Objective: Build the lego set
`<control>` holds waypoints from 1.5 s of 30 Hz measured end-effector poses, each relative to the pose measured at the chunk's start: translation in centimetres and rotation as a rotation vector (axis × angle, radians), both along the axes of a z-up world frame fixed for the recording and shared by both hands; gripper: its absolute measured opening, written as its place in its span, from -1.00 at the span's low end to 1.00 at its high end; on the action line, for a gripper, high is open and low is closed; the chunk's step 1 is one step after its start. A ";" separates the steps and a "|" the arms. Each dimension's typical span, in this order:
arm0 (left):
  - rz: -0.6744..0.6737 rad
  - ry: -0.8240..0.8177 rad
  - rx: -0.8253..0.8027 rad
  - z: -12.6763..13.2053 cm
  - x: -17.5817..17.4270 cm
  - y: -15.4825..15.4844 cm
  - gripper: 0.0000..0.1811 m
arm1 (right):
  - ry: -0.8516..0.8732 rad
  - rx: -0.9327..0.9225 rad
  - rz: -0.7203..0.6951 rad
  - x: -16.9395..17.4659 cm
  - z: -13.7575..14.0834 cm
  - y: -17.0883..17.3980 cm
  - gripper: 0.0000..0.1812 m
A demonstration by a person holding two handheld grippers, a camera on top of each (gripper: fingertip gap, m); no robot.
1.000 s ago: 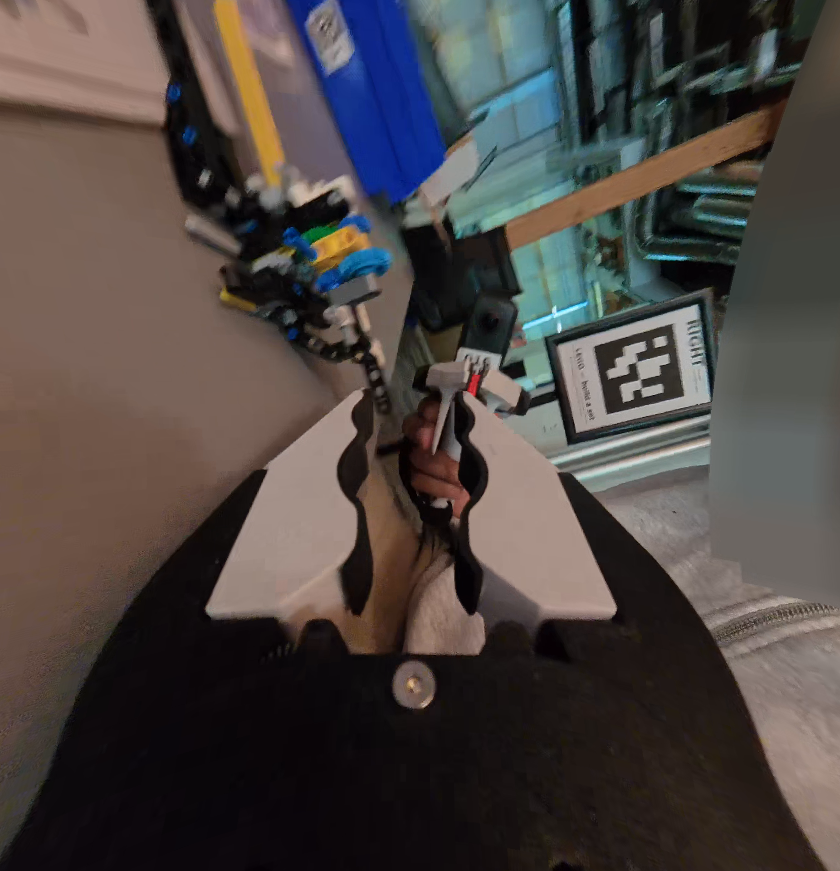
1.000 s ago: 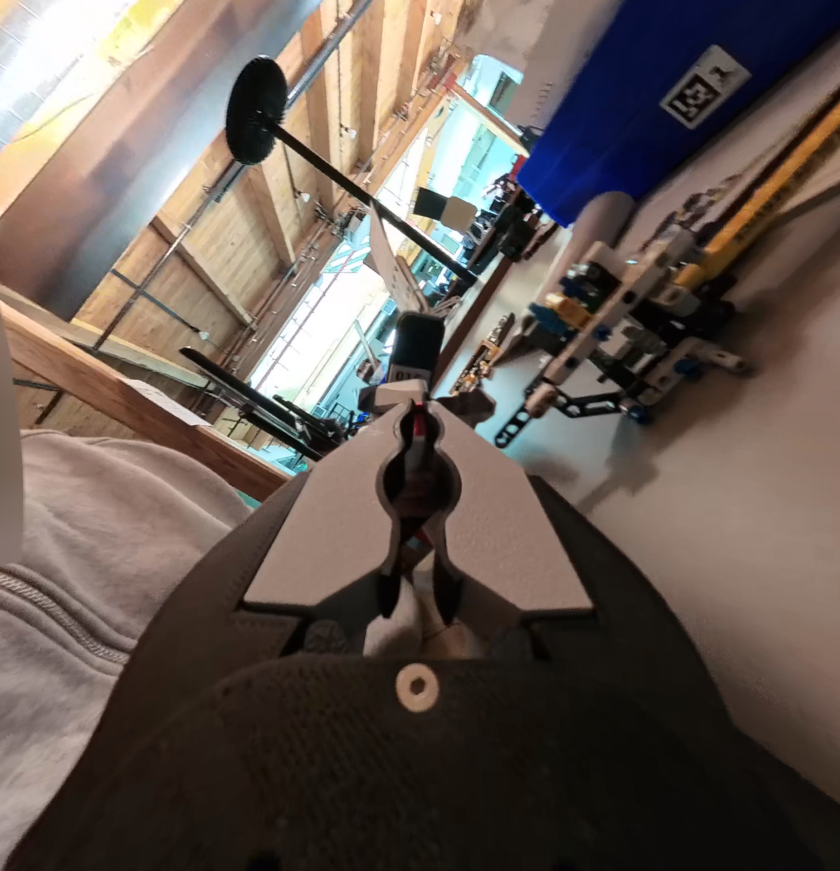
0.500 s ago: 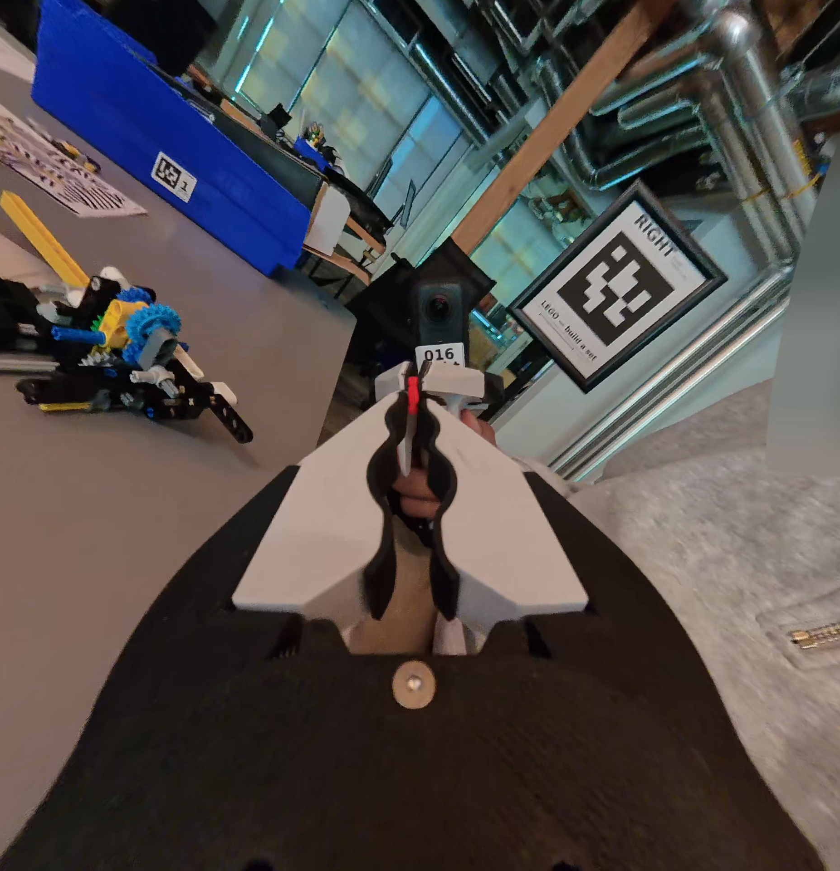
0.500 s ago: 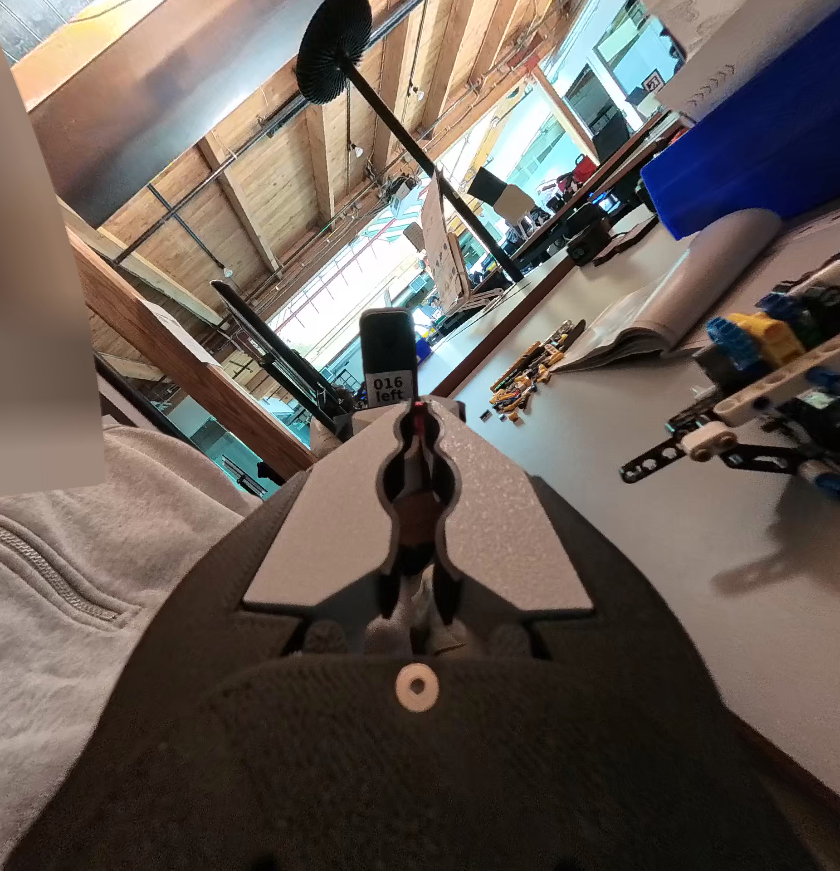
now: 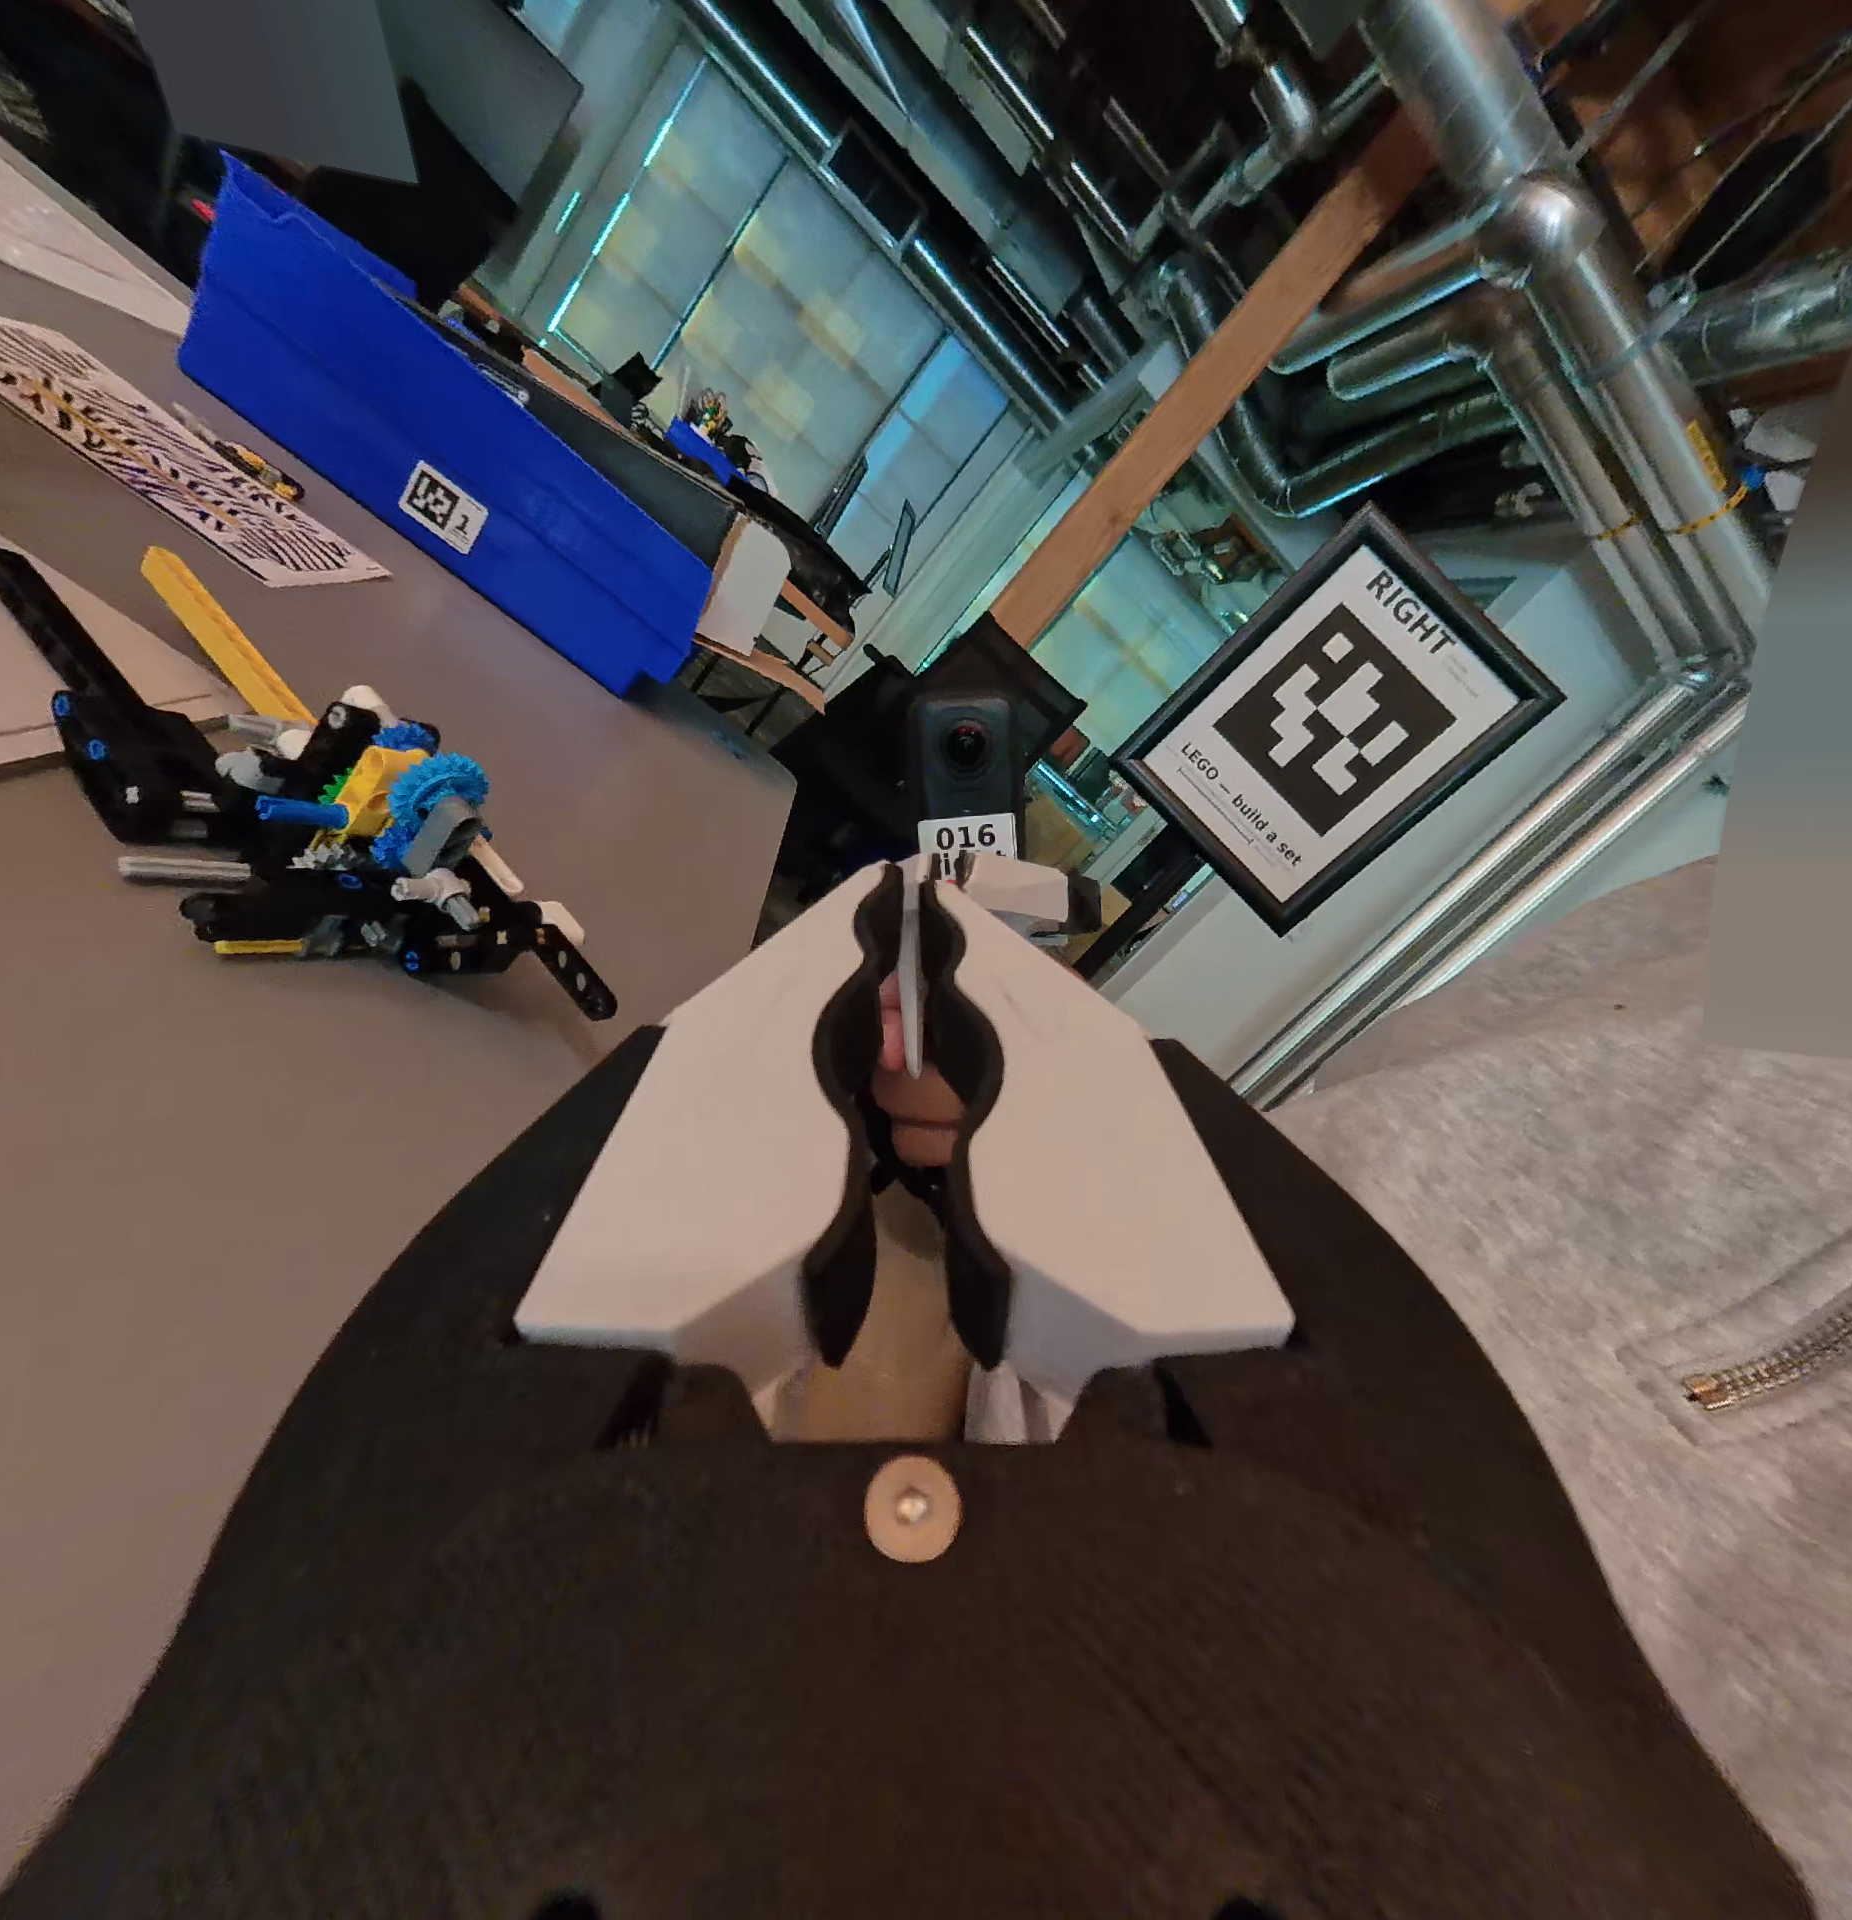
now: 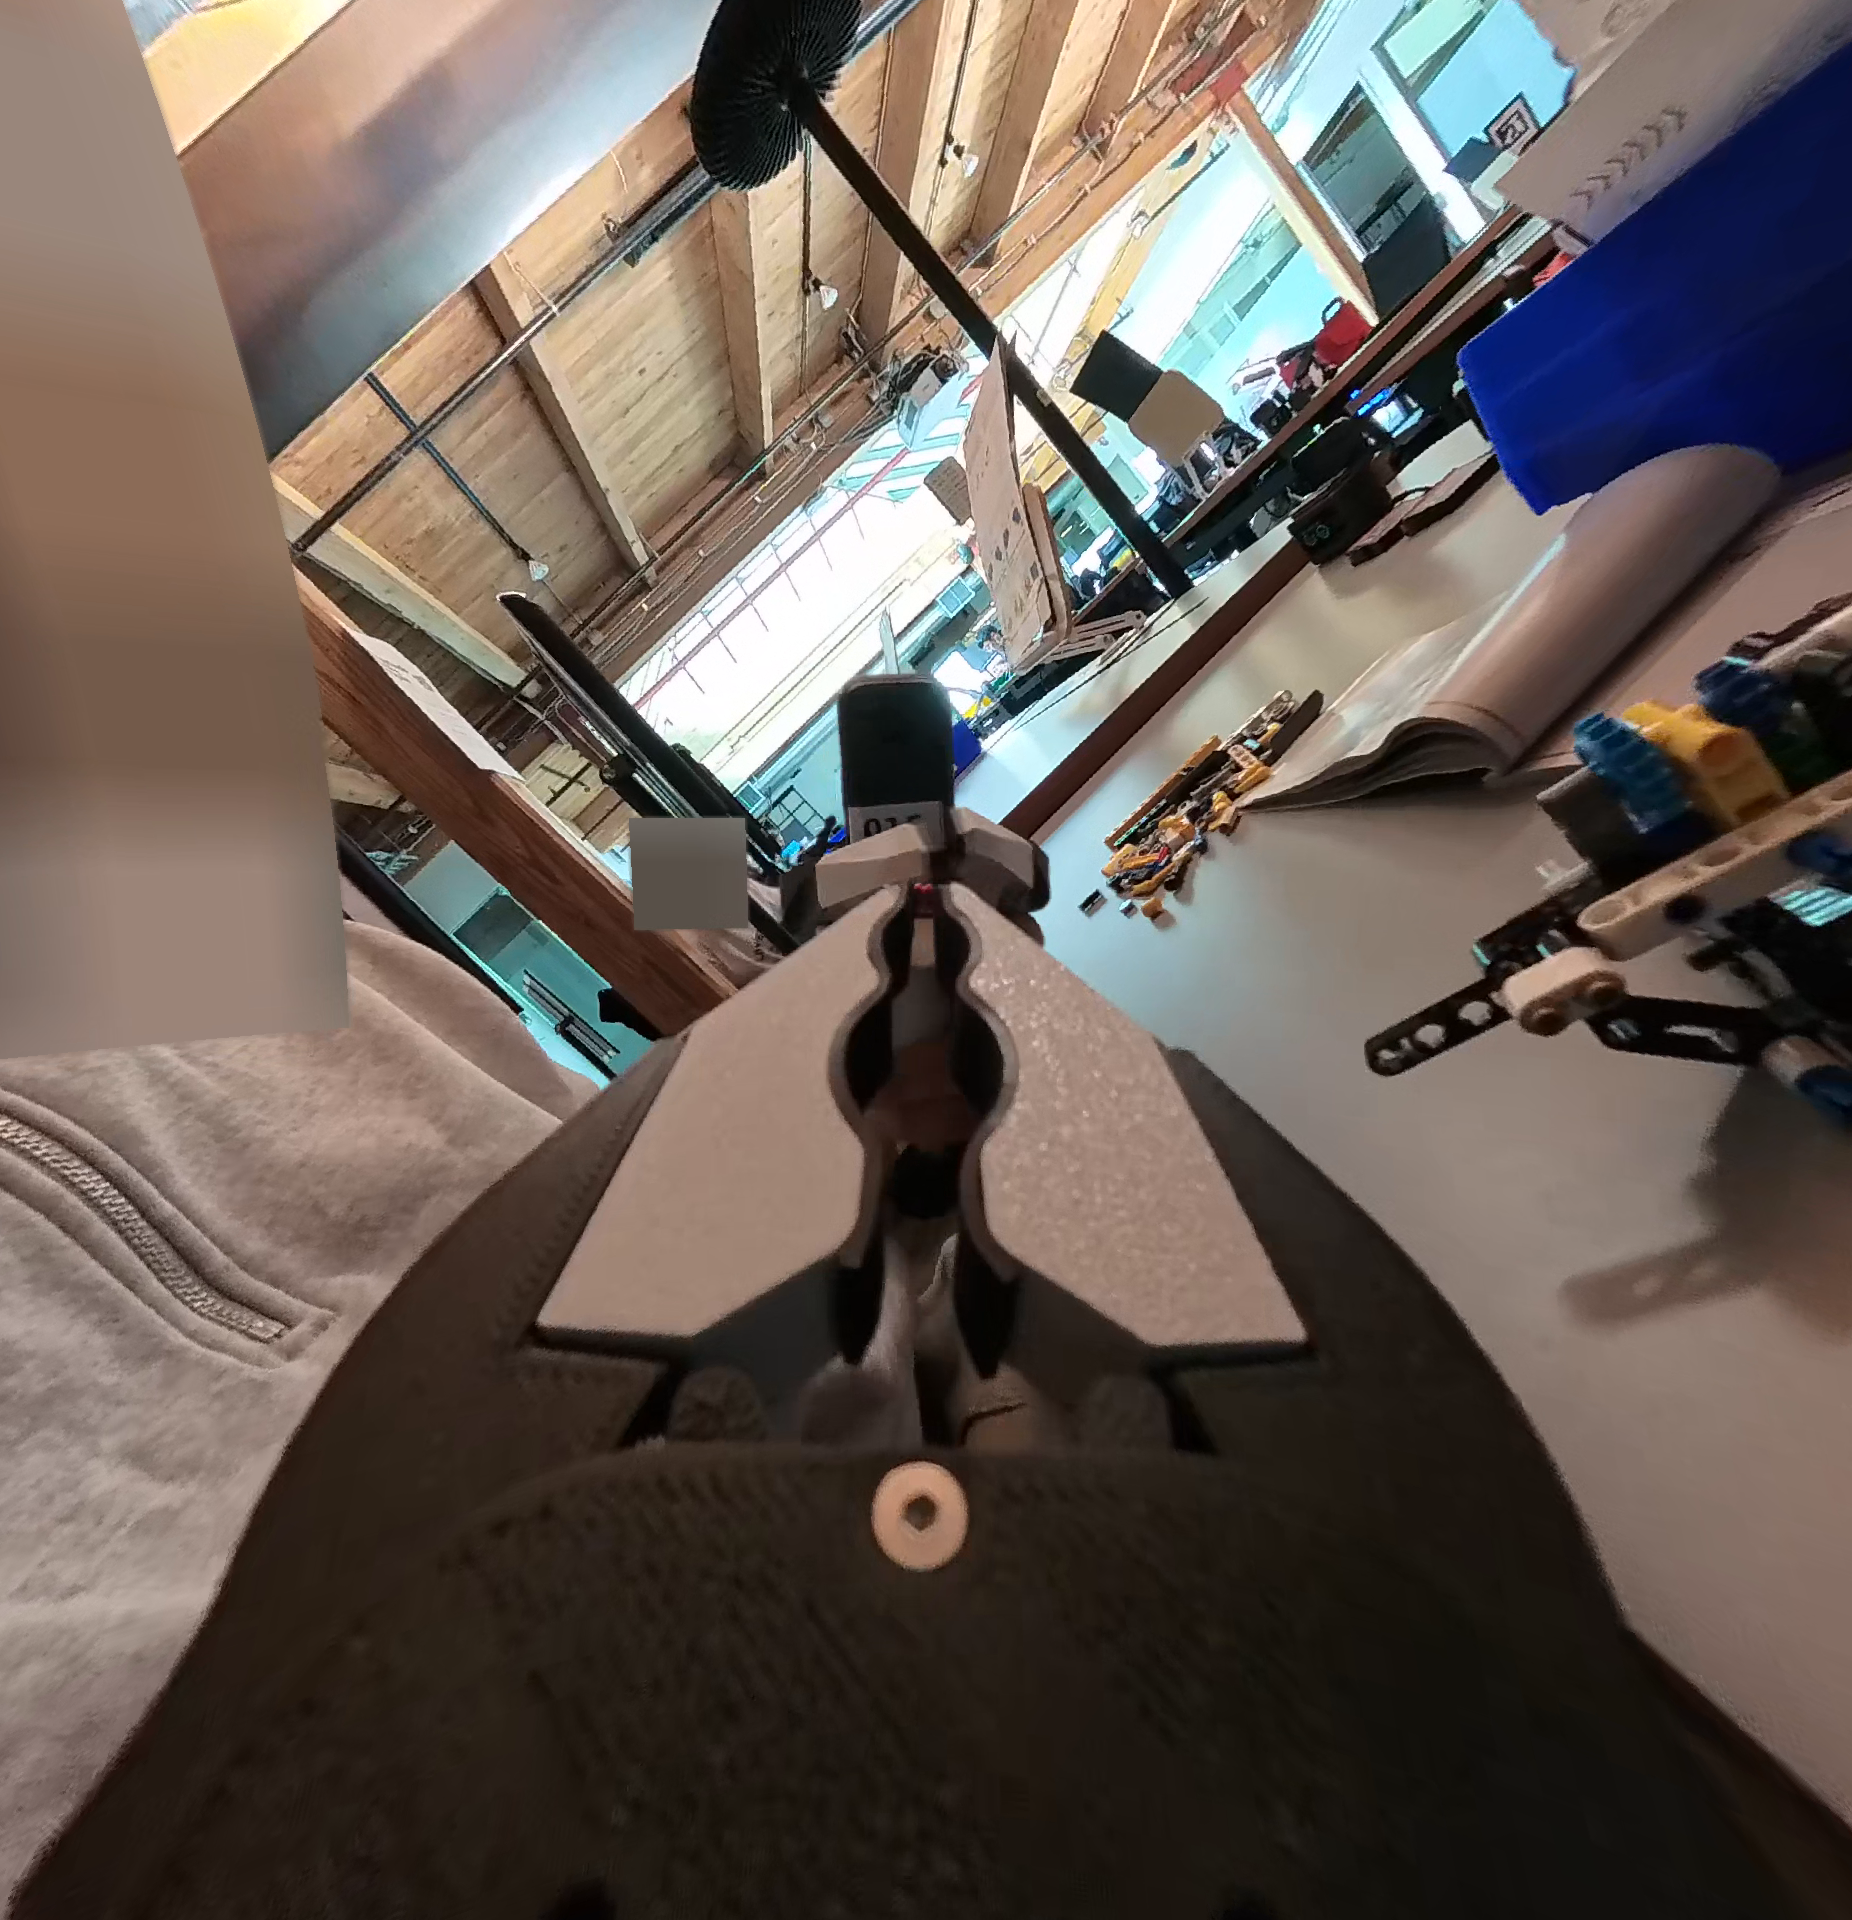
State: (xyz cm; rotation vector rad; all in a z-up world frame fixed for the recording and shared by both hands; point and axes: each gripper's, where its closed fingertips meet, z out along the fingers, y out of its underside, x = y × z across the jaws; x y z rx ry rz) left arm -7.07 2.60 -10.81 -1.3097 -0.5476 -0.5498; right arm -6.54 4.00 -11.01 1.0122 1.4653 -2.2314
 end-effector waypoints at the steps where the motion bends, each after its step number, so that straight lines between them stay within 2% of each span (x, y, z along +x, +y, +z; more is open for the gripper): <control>1: -0.004 -0.014 0.007 0.0 -0.1 -0.1 -0.93 | -0.003 -0.004 0.000 -0.1 0.0 0.0 -1.00; 3: -0.039 -0.053 0.014 -0.2 0.1 -0.1 -0.81 | -0.009 -0.012 0.001 -0.3 0.0 0.1 -0.99; 5: -0.068 -0.069 0.015 -0.4 0.5 0.2 -0.79 | -0.019 -0.016 0.013 -0.4 -0.2 -0.2 -0.99; 7: -0.067 -0.053 0.002 -0.5 0.7 0.3 -0.80 | -0.028 -0.023 0.030 -0.4 -0.3 -0.4 -1.00; 10: -0.047 -0.019 -0.045 -1.0 0.8 0.5 -0.89 | -0.043 -0.043 0.048 -0.5 -0.4 -0.7 -1.00; 13: -0.028 -0.016 -0.027 -0.7 0.5 0.1 -1.00 | -0.060 -0.057 0.062 -0.6 -0.6 -0.9 -1.00; 17: -0.028 -0.038 -0.009 -0.6 0.3 -0.3 -1.00 | -0.061 -0.056 0.076 -0.5 -0.6 -1.2 -0.99; 21: -0.052 -0.051 -0.005 -0.6 0.6 -0.2 -0.88 | -0.054 -0.052 0.077 -0.5 -0.5 -1.2 -1.00; 26: -0.067 -0.043 -0.012 -0.7 1.0 0.1 -0.97 | -0.048 -0.052 0.088 -0.2 -0.3 -1.3 -1.00; 33: -0.073 -0.036 -0.016 -0.7 1.1 -0.1 -0.98 | -0.048 -0.043 0.092 -0.2 -0.4 -1.5 -0.99; 42: -0.068 -0.024 -0.024 -0.7 1.2 0.0 -0.98 | 0.092 0.136 0.026 -0.1 -0.3 -1.2 -1.00; 45: -0.064 -0.025 -0.015 -0.6 1.1 -0.2 -0.98 | 0.104 0.130 0.003 -0.4 0.1 -0.5 -1.00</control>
